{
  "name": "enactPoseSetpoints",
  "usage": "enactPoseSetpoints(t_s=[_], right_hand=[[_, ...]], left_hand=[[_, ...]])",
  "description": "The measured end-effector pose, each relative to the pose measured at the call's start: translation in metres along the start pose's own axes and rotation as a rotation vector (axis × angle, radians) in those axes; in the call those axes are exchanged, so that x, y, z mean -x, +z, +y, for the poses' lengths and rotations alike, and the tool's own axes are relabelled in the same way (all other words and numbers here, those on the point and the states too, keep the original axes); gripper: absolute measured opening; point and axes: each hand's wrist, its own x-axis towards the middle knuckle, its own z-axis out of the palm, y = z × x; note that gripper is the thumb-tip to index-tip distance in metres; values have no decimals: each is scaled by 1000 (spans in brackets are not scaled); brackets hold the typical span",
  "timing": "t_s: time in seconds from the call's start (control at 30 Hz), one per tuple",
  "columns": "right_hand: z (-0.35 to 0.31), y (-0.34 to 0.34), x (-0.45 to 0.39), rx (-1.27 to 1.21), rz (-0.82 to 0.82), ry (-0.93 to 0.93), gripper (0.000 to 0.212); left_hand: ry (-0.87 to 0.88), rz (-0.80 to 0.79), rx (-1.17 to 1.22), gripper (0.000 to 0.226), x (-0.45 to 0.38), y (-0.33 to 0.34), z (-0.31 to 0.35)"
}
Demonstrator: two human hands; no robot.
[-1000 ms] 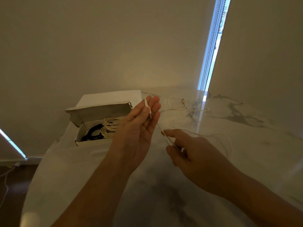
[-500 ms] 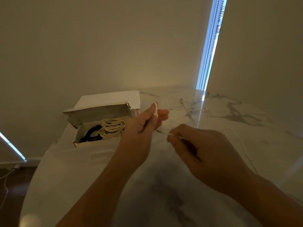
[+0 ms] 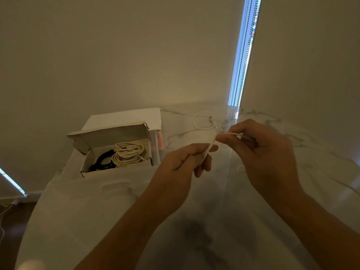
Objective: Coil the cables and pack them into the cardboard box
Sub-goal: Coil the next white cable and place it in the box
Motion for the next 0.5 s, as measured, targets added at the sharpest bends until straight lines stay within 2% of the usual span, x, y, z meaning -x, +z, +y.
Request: enactPoseSetpoints(t_s=[0.1,0.23,0.33,0.5], right_hand=[[5,3,-2,-22,14,24,28],[13,7,-4,-56,-16,63,24],[20,12,-4,-70,-123,159,29],[31,20,-2,-34,-294,222,31]], left_hand=[[-88,-30,128,40,-3,2,0],[-189,-32,428,43,-4,3,-2],[-229,-31,670,35,-3,4,2],[-317,25,919,41,0,0,6]])
